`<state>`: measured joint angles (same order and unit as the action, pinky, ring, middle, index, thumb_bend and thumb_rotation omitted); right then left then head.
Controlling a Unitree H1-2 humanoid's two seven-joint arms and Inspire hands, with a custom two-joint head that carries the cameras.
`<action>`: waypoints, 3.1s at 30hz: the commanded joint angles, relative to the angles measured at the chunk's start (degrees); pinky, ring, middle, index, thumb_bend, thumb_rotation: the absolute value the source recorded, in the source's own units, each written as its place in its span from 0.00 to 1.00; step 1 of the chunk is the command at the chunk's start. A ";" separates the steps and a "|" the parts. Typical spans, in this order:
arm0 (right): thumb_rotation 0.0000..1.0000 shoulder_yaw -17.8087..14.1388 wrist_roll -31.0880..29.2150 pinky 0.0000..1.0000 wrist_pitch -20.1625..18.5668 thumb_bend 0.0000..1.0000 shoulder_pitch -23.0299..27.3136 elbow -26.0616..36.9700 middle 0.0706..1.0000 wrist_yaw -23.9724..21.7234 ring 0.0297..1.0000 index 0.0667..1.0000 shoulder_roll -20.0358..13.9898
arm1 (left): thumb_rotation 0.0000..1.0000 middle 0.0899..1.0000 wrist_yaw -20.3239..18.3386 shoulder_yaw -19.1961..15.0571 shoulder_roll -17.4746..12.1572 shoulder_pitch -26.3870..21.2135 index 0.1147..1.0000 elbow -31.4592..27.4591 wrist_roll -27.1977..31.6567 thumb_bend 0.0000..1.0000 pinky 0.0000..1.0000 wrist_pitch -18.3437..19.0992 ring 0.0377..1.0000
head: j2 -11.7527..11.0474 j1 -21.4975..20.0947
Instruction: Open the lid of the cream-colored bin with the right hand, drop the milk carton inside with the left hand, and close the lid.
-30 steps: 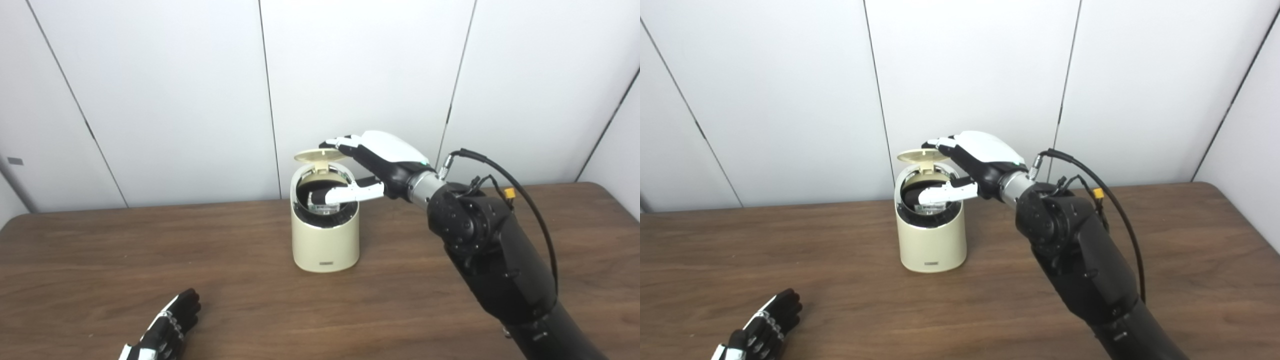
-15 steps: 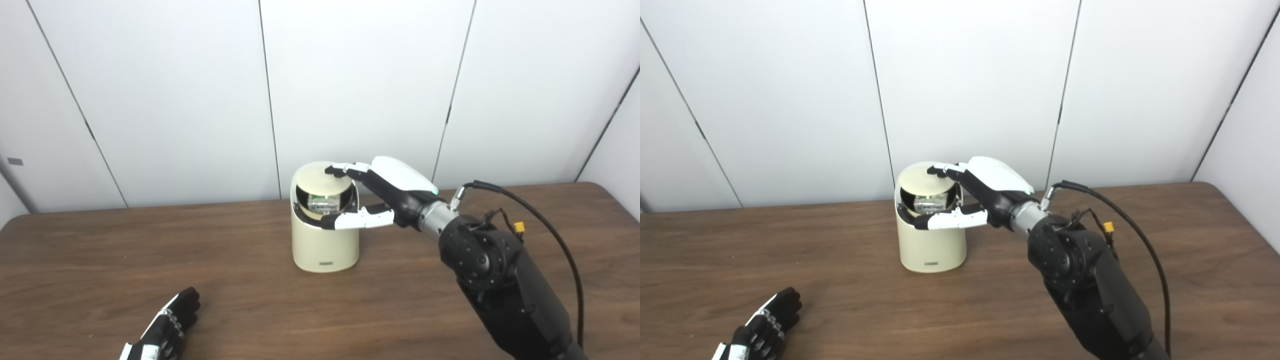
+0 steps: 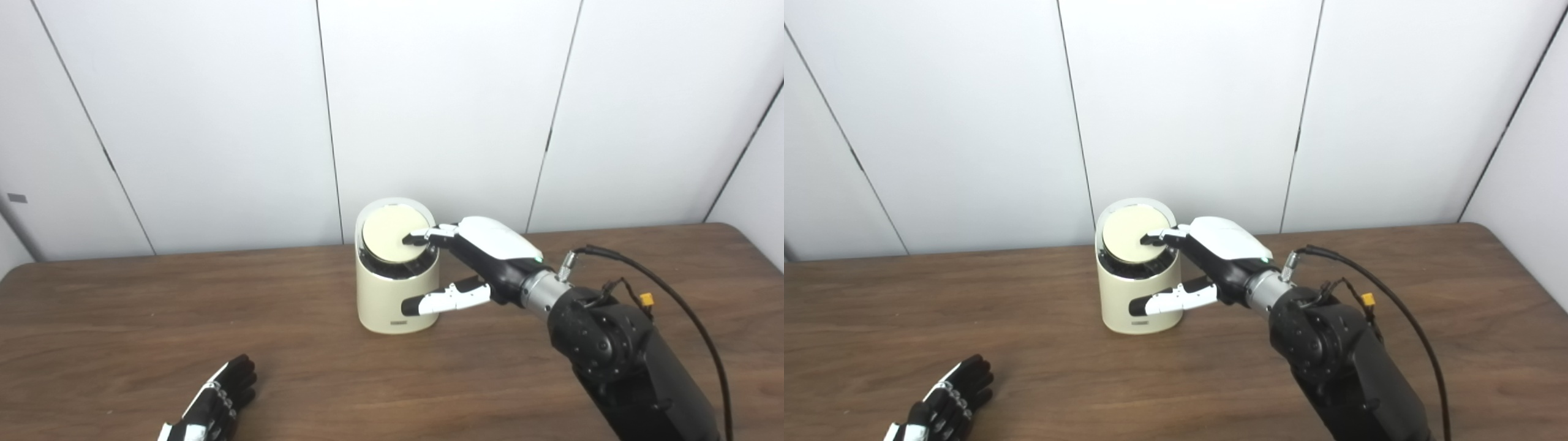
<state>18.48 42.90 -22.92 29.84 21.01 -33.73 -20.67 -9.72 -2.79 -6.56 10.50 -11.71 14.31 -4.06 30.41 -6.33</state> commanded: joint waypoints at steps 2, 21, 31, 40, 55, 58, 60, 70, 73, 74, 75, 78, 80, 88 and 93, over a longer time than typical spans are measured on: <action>0.79 0.85 0.46 1.00 1.94 0.81 0.77 1.18 0.84 -0.74 0.93 0.83 -1.22 | 0.88 0.88 0.11 0.05 0.23 -0.21 0.88 -2.21 0.13 0.80 0.93 -0.50 0.90 | 0.59 -0.28; 0.74 6.17 6.84 1.00 3.72 0.82 -0.54 -3.10 0.84 -3.10 0.94 0.82 -0.33 | 0.86 0.86 -0.46 0.42 -0.08 -0.21 0.89 -2.91 1.48 0.79 0.86 0.19 0.86 | 1.29 -0.25; 0.71 5.79 7.44 1.00 2.93 0.81 -1.27 -3.41 0.84 -2.84 0.95 0.82 0.04 | 0.86 0.87 -0.35 0.36 -0.23 -0.42 0.89 -2.80 1.41 0.79 0.88 0.58 0.87 | 1.07 -0.33; 0.72 3.71 4.64 1.00 5.45 0.81 -2.32 -1.80 0.83 0.98 0.94 0.82 0.46 | 0.87 0.87 -0.59 0.50 -0.15 -0.48 0.89 -2.50 1.27 0.78 0.87 0.03 0.85 | 1.07 -0.20; 0.66 -1.64 2.83 1.00 11.83 0.71 -3.32 -2.68 0.81 15.16 0.92 0.84 4.50 | 0.86 0.87 -0.69 0.93 0.02 -0.76 0.90 -1.81 1.15 0.77 0.91 0.25 0.87 | 0.76 -0.46; 0.65 -1.83 2.72 1.00 11.75 0.70 -3.51 -2.54 0.82 15.04 0.93 0.84 4.59 | 0.86 0.87 -0.66 1.07 0.09 -0.85 0.90 -1.64 0.83 0.77 0.91 0.00 0.87 | 0.70 -0.52; 0.65 -1.75 2.91 1.00 11.66 0.70 -3.61 -2.45 0.82 14.79 0.93 0.85 4.49 | 0.86 0.87 -0.57 1.13 0.18 -0.89 0.90 -1.63 0.87 0.78 0.91 0.13 0.87 | 0.59 -0.52; 0.63 -1.23 3.04 0.99 10.98 0.75 -3.50 -2.12 0.85 12.67 0.94 0.86 3.90 | 0.85 0.88 -0.61 1.48 0.37 -1.07 0.91 -1.50 1.18 0.77 0.89 -0.01 0.88 | 0.33 -0.22; 0.62 -1.12 3.29 0.99 11.05 0.75 -3.71 -1.96 0.85 12.40 0.94 0.86 3.86 | 0.85 0.88 -0.49 1.47 0.38 -1.06 0.91 -1.51 1.10 0.78 0.89 -0.03 0.88 | 0.33 -0.22; 0.62 -0.97 3.51 0.99 10.87 0.75 -3.67 -1.91 0.85 11.92 0.94 0.86 3.75 | 0.85 0.88 -0.46 1.45 0.36 -1.10 0.91 -1.44 1.06 0.78 0.89 -0.06 0.88 | 0.41 -0.27; 0.63 -0.81 3.77 0.99 10.65 0.75 -3.63 -1.84 0.85 11.29 0.94 0.86 3.61 | 0.85 0.88 -0.42 1.44 0.34 -1.13 0.90 -1.44 0.97 0.78 0.89 -0.04 0.88 | 0.41 -0.27; 0.65 -0.21 4.66 1.00 10.17 0.75 -3.28 -1.81 0.86 9.19 0.96 0.86 3.16 | 0.85 0.88 -0.29 1.40 0.30 -1.36 0.90 -1.41 0.77 0.79 0.88 0.03 0.87 | 0.37 -0.48; 0.66 0.20 5.42 1.00 10.09 0.76 -3.02 -1.80 0.87 7.99 0.96 0.86 2.94 | 0.85 0.88 -0.32 1.38 0.28 -1.50 0.90 -1.33 0.84 0.79 0.88 0.04 0.87 | 0.37 -0.48; 0.69 5.23 13.86 1.00 11.18 0.81 -0.16 -2.90 0.88 2.47 0.99 0.85 1.83 | 0.87 0.88 -0.25 1.50 0.33 -2.14 0.90 -0.49 -0.25 0.78 0.92 -0.31 0.87 | -0.17 -0.62; 0.71 7.76 19.84 1.00 10.88 0.82 2.00 -3.59 0.85 -2.19 0.98 0.82 2.06 | 0.87 0.88 -0.37 1.49 0.81 -2.17 0.91 -0.68 -0.22 0.77 0.91 -0.54 0.87 | -0.10 -0.57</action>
<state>25.26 61.72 -12.56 30.38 17.82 -32.29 -18.87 -9.93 -1.33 -5.85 9.06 -11.29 14.05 -2.90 30.24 -6.86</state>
